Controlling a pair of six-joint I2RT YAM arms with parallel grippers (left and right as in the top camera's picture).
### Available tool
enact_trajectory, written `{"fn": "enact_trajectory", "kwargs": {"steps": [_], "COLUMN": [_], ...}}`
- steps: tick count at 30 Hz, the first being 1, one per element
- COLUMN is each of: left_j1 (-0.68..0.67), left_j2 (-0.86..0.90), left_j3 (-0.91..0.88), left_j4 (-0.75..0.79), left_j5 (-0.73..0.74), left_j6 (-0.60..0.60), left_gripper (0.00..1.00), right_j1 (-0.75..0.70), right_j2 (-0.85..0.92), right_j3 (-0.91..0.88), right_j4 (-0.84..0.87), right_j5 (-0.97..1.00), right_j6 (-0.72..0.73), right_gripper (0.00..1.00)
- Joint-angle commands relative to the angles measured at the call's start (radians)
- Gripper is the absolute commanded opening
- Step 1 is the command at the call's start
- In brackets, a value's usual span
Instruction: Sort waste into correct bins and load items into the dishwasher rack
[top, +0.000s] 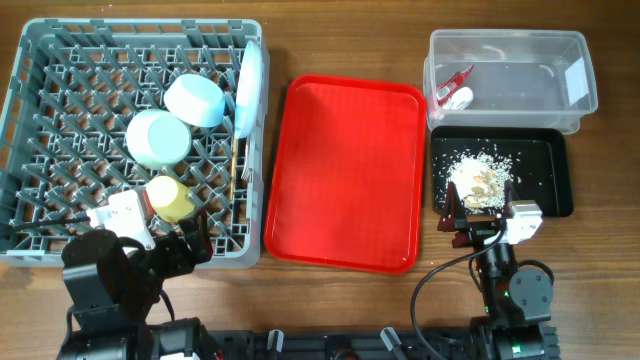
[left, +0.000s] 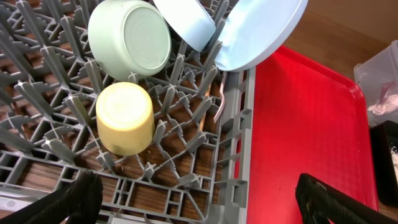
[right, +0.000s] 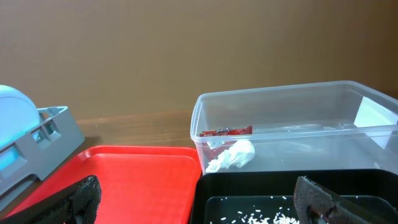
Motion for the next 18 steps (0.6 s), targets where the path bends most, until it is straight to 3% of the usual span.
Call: {"fn": "enact_trajectory", "kwargs": {"steps": [1,10,14,18], "left_j1": [-0.004,-0.011,-0.141,-0.188], "left_j2": [-0.006,-0.034,-0.263,-0.474], "left_j3": [-0.003,-0.006,-0.297,-0.66], "left_j4": [0.002,-0.006,0.293,0.809], "left_j5": [0.013,-0.003,-0.051,-0.043], "left_j6": [0.002,0.014,-0.014,-0.045], "left_gripper": [1.0,1.0,1.0,1.0], "right_j1": [-0.005,-0.005,-0.005,-0.005], "right_j2": [-0.009,-0.009,-0.009,-0.009], "right_j3": [-0.001,-0.001,-0.001,-0.001], "right_j4": [0.003,0.003,0.003,0.003], "right_j5": [-0.002,-0.002,-0.002,-0.002], "right_j6": [0.001,0.001,0.001,0.001], "right_gripper": [1.0,1.0,1.0,1.0]}}
